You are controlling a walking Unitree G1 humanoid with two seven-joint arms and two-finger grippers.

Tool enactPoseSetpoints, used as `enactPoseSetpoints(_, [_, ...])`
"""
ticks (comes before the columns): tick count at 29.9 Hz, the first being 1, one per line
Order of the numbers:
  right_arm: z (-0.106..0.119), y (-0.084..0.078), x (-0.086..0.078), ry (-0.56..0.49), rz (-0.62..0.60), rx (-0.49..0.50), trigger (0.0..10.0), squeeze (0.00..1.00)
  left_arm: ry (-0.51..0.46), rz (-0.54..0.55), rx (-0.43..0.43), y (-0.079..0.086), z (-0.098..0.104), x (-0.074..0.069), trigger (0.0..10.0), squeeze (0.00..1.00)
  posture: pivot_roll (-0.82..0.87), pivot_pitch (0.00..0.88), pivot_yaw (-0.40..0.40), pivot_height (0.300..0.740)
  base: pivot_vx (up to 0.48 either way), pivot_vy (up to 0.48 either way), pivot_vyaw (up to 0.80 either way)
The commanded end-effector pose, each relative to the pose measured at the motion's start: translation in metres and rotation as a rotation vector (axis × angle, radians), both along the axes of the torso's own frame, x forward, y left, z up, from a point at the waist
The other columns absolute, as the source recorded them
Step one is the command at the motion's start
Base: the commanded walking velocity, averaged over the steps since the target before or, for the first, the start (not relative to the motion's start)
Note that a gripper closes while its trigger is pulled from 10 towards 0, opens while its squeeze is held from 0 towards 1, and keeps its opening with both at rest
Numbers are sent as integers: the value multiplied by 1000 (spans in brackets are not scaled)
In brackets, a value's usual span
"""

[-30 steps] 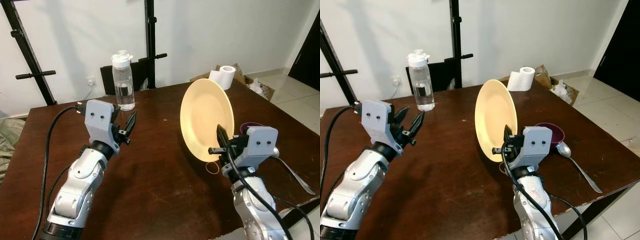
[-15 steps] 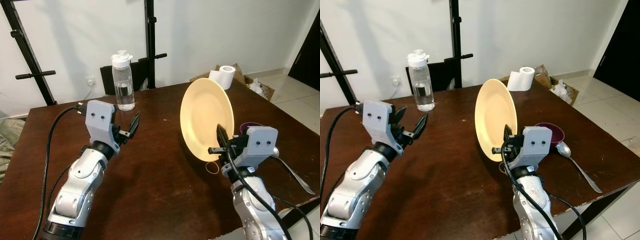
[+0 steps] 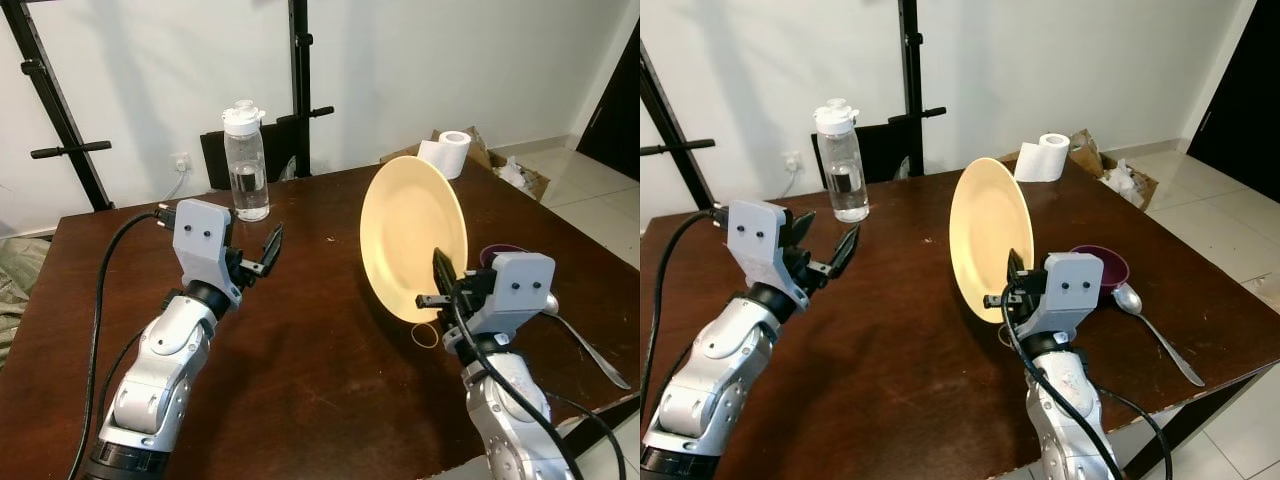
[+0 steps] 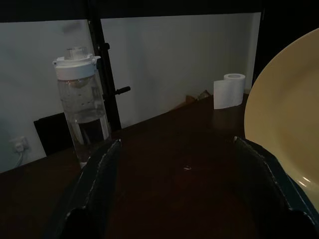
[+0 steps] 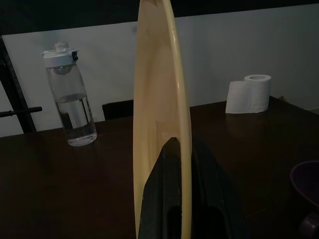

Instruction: Setting the table

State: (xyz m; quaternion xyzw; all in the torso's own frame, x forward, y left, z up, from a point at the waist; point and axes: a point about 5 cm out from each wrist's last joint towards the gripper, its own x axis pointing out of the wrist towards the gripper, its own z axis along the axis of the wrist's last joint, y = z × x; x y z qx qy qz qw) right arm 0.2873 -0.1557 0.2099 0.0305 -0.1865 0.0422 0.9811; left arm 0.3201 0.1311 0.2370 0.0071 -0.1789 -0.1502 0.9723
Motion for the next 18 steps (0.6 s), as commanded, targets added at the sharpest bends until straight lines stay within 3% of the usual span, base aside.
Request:
enactPoseSetpoints(1, [0, 1, 1, -10, 2, 3, 10000, 0, 24, 14, 19, 1, -5, 1, 10000, 337, -62, 23, 86, 740, 0, 0, 0])
enactPoseSetpoints(2, [0, 1, 1, -10, 2, 3, 10000, 0, 24, 14, 19, 1, -5, 1, 10000, 337, -62, 23, 86, 740, 0, 0, 0])
enactPoseSetpoints(3, [0, 1, 1, -9, 2, 3, 10000, 0, 26, 17, 23, 1, -6, 1, 10000, 0, -61, 26, 85, 740, 0, 0, 0])
enactPoseSetpoints(8, [0, 1, 1, -9, 2, 4, 10000, 0, 30, 17, 22, 1, -6, 1, 10000, 0, -62, 28, 86, 740, 0, 0, 0])
enactPoseSetpoints(9, [0, 1, 1, -8, 2, 4, 10000, 0, 28, 0, 10, 0, -6, 0, 0, 0, -62, 28, 86, 740, 0, 0, 0])
enactPoseSetpoints(15, [0, 1, 1, -8, 1, 5, 10000, 0, 31, -4, 5, 0, -6, 1, 0, 0, -62, 29, 87, 740, 0, 0, 0])
enactPoseSetpoints(16, [0, 1, 1, -7, 0, 5, 10000, 0, 33, -8, 4, 0, -6, 1, 10000, 0, -62, 30, 87, 740, 0, 0, 0])
enactPoseSetpoints(17, [0, 1, 1, -7, 0, 5, 10000, 0, 33, -8, 4, 0, -6, 1, 10000, 0, -62, 30, 87, 740, 0, 0, 0])
enactPoseSetpoints(18, [0, 1, 1, -7, 0, 6, 10000, 0, 23, -20, 7, -1, -5, 1, 0, 0, -63, 31, 87, 740, 0, 0, 0])
